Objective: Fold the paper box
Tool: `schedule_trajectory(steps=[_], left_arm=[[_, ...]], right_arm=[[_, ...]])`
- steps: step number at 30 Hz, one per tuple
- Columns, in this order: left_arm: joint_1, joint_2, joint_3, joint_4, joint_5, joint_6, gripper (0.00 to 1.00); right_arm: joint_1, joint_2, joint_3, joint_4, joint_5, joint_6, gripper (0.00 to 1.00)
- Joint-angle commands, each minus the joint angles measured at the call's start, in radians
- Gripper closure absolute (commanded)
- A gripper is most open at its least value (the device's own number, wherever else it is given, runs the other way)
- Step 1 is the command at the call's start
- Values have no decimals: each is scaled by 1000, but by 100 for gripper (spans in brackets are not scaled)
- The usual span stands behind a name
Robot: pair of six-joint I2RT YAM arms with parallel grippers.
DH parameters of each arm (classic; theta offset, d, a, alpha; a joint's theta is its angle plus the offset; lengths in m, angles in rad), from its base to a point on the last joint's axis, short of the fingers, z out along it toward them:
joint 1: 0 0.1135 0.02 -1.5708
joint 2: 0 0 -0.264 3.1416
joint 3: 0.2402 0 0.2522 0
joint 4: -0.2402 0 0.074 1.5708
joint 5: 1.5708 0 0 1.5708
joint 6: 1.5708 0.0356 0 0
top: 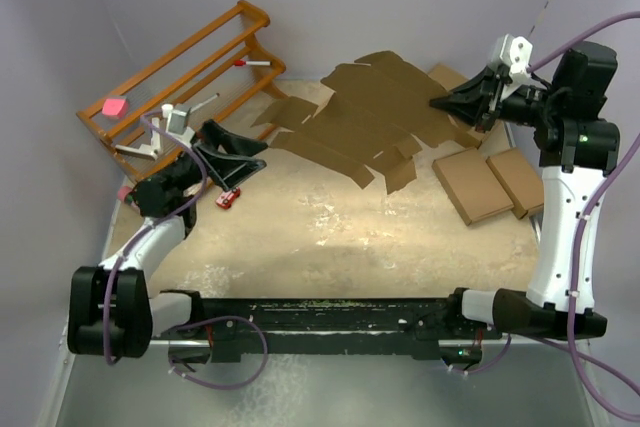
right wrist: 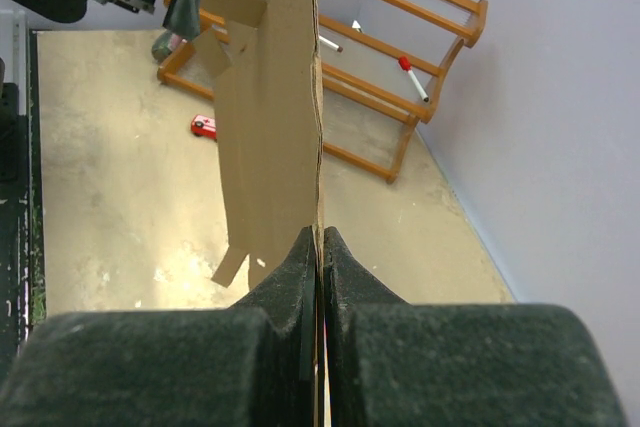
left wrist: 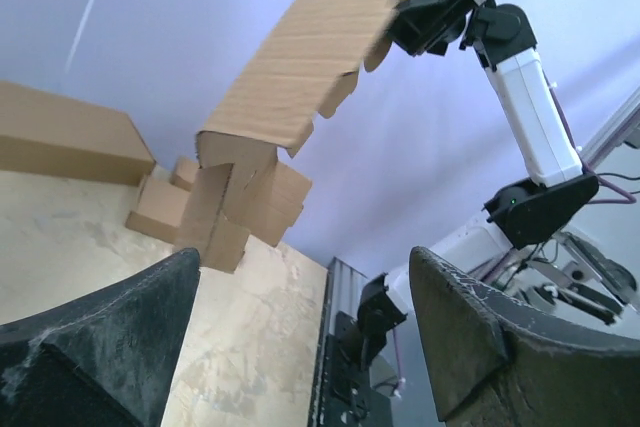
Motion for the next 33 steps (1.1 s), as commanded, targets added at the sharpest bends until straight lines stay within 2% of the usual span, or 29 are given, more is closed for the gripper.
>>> schedule_trajectory(steps=[1,3,6,10,12,19,27,33], left_arm=[[66,-64,-23,-47,-43,-38,12],[111,-50,-43,-62,-72,-74,13],[162,12,-67,13,-95,-153,19],[166,139,-42,111,-97,-188,31],[164,189,-18,153,-98,-199,33],[80,264,92,173,-73,-169,31],[-4,290,123,172,-91,-133,31],[-26,284,124,173,-77,-121,33]], right_arm=[[-4,-20,1,5,-24,17,100],[-4,-22,4,3,-26,17,100],[-4,-25,3,3,-30,17,100],[-4,-22,3,3,-36,17,100],[-4,-22,2,3,-39,17,100],[-4,-19,-1,8,-42,17,100],[-4,-15,-3,17,-48,17,100],[-4,-16,-7,21,-48,17,100]])
